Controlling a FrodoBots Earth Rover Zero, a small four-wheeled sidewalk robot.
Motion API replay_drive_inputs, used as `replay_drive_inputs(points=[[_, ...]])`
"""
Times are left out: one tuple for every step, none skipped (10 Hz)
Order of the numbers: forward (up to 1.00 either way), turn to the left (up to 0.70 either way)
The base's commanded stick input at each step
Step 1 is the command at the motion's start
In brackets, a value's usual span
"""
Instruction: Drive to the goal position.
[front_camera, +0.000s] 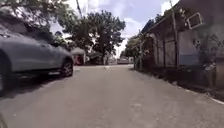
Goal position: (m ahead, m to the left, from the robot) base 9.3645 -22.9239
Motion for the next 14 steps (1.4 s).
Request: replay_drive_inputs(points=[[1.00,0.00],[1.00,0.00],[1.00,0.00],[1.00,0.00],[1.00,0.00],[1.00,0.00],[1.00,0.00],[1.00,0.00],[1.00,0.00],[1.00,0.00],[1.00,0.00],[1.00,0.00],[1.00,-0.08],[1.00,-0.33]])
